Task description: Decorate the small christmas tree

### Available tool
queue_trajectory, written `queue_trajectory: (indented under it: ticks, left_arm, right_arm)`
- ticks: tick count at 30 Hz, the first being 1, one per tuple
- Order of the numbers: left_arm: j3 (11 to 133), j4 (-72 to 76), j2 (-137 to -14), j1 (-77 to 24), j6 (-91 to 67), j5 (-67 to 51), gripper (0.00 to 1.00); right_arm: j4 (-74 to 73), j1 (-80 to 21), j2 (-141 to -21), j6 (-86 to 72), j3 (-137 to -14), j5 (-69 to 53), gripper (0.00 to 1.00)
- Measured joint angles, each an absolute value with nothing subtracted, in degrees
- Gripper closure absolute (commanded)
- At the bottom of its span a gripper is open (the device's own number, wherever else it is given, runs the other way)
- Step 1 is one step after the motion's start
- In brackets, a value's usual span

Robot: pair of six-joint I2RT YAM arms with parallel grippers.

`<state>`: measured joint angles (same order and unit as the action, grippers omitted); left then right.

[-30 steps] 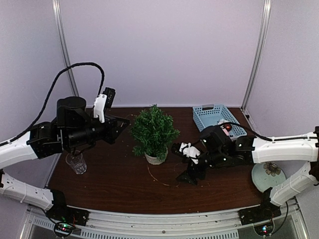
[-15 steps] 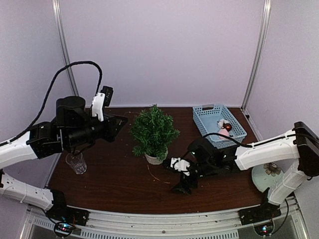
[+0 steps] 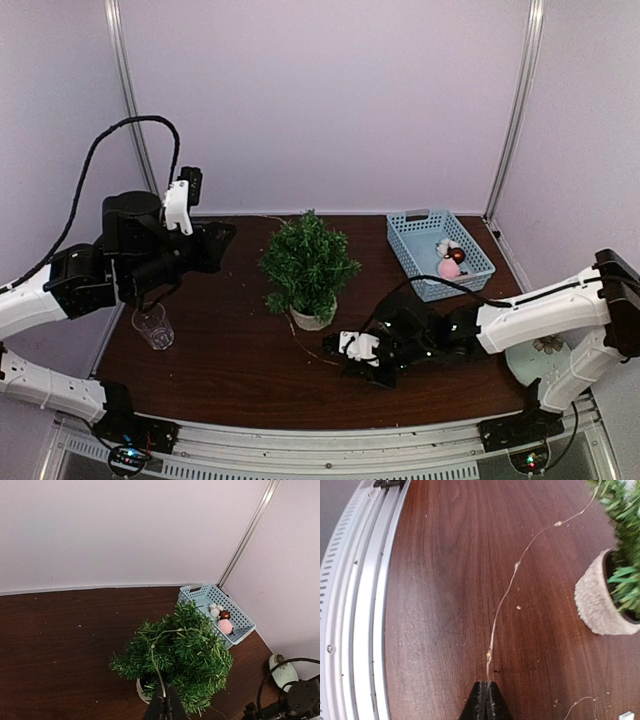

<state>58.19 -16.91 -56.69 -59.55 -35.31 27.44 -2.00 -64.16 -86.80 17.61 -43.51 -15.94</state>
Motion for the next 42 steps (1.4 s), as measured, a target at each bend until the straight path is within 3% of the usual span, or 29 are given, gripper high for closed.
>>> queue_trajectory:
  ticks: [16, 42]
  left_arm:
    - [59.61, -22.2, -55.66, -59.55, -43.44, 37.93, 1.0]
    - [66.85, -25.43, -70.15, -58.39, -44.66, 35.09, 1.0]
  right_arm:
    - [-4.27, -65.56, -53.15, 15.59, -40.07, -4.56, 1.0]
    - [-1.67, -62.81, -46.33, 12.8, -37.76, 8.08, 1.0]
